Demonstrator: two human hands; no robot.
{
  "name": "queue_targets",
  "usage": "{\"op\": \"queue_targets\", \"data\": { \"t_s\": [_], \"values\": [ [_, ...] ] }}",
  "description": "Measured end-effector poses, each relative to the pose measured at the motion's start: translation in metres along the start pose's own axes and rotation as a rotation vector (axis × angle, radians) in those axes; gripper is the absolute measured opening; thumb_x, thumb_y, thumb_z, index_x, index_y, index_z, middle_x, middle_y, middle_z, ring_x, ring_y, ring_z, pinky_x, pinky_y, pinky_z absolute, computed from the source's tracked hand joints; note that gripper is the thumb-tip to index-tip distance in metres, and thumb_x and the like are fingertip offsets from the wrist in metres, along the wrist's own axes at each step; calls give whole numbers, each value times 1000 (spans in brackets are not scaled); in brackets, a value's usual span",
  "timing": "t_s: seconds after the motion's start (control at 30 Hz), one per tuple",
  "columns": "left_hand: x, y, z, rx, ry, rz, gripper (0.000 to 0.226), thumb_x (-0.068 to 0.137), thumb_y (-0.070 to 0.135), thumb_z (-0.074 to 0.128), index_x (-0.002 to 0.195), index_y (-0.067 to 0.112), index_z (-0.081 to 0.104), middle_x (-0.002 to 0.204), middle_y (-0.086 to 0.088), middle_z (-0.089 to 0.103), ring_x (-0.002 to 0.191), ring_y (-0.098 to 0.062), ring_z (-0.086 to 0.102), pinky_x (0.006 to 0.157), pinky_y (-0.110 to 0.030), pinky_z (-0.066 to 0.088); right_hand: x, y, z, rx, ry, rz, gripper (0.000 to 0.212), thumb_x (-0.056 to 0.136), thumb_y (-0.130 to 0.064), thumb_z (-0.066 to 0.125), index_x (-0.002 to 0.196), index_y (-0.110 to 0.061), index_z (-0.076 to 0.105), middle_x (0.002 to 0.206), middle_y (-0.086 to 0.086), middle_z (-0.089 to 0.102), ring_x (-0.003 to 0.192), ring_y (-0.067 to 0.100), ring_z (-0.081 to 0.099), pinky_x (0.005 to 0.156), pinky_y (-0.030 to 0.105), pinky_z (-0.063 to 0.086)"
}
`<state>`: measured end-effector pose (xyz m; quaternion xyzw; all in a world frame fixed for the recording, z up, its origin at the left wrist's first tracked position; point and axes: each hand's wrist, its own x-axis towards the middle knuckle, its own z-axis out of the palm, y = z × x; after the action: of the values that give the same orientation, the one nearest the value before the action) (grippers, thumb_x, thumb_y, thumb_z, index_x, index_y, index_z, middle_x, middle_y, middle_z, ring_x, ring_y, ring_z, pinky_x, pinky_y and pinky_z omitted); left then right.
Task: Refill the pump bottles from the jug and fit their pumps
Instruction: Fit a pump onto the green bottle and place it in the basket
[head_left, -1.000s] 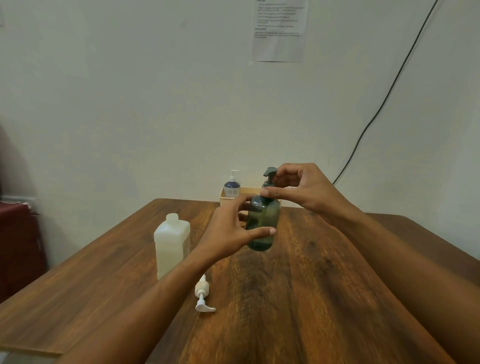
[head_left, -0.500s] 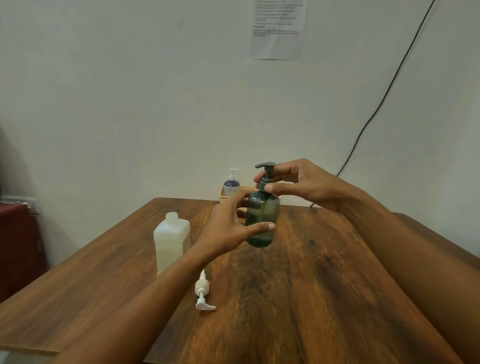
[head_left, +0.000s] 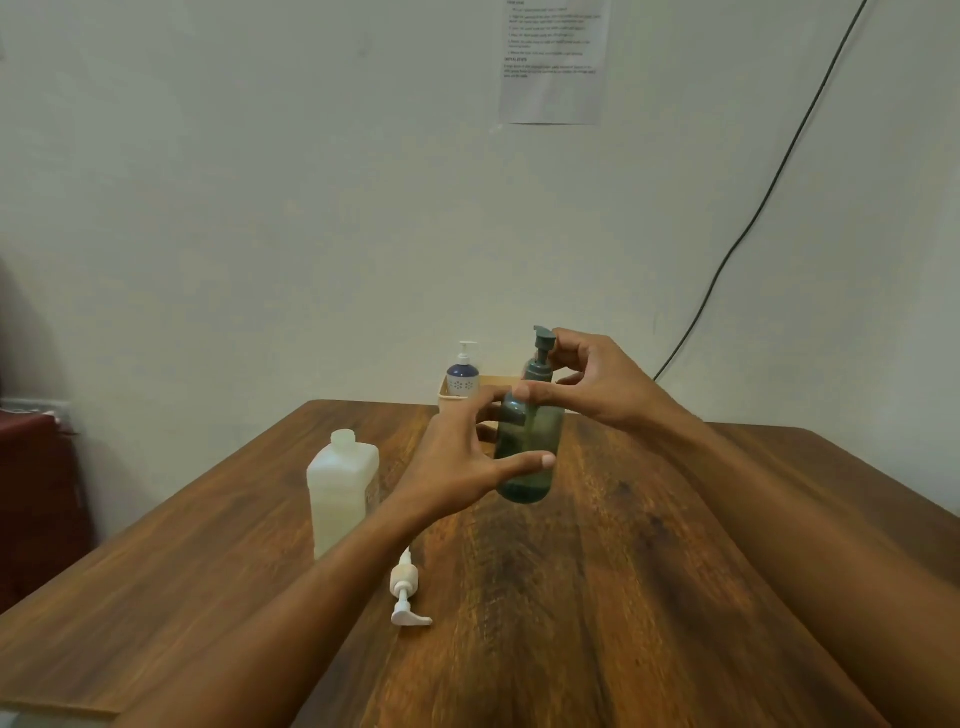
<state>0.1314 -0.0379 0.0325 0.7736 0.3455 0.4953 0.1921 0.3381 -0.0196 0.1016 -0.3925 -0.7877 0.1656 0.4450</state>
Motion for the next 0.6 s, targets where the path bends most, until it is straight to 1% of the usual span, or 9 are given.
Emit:
{"op": "queue_targets", "data": {
  "t_s": [0.03,0.1,0.17,0.23,0.3,0.37,0.43,0.5,0.6],
  "values": [
    [0,0,-1,-5,-3,1,77,74,53,84,141,30,53,132,8,65,111,-7,64,84,-13,55,0,-1,-4,-2,-51,31,55,76,-65,83,113,-26,74,110,-12,78,108,5,72,94,35,58],
    [2,0,-2,-9,-11,2,76,74,51,85,140,29,53,132,7,65,112,-9,64,86,-16,56,1,-5,-13,57,-156,73,48,86,-61,75,126,-34,73,124,-15,76,119,6,70,103,38,54],
    [2,0,-3,-6,-10,1,77,74,51,85,140,29,53,132,8,65,112,-9,64,85,-16,56,1,-6,-20,115,-234,72,36,92,-50,74,126,-35,76,128,-12,76,123,7,69,106,39,51],
    [2,0,-3,-9,-8,4,77,74,51,85,140,29,53,132,9,65,112,-7,64,85,-14,55,1,-7,-21,111,-232,61,30,91,-45,78,118,-32,81,123,-9,78,121,7,70,108,42,48],
    [2,-1,-2,-16,-4,10,77,74,51,85,140,30,53,131,9,65,112,-7,64,85,-13,55,3,-7,-16,87,-144,61,29,83,-48,86,104,-28,83,115,-6,80,115,7,72,107,43,50],
    [2,-1,-1,-12,1,12,78,74,52,85,141,31,53,131,10,65,112,-6,64,84,-12,55,3,-6,-7,82,-44,59,23,75,-48,91,82,-31,76,108,2,81,107,12,74,97,40,56],
    [2,-1,0,-8,5,15,77,73,53,85,140,33,52,130,12,64,109,-1,63,81,-8,53,3,-3,3,64,-5,36,29,75,-47,92,72,-35,66,105,10,80,103,23,75,90,37,60],
    [2,-1,-1,-19,6,11,76,73,53,85,139,35,52,128,14,64,105,2,62,79,-7,52,3,-2,5,65,-18,50,30,77,-54,88,85,-31,70,108,6,80,103,21,75,91,31,62],
    [3,-2,-3,-33,4,-2,77,72,55,85,138,33,54,129,13,64,108,-3,64,80,-8,53,2,-5,-7,173,-142,114,46,88,-58,77,123,-28,75,124,-8,77,118,10,72,102,38,58]
  ]
}}
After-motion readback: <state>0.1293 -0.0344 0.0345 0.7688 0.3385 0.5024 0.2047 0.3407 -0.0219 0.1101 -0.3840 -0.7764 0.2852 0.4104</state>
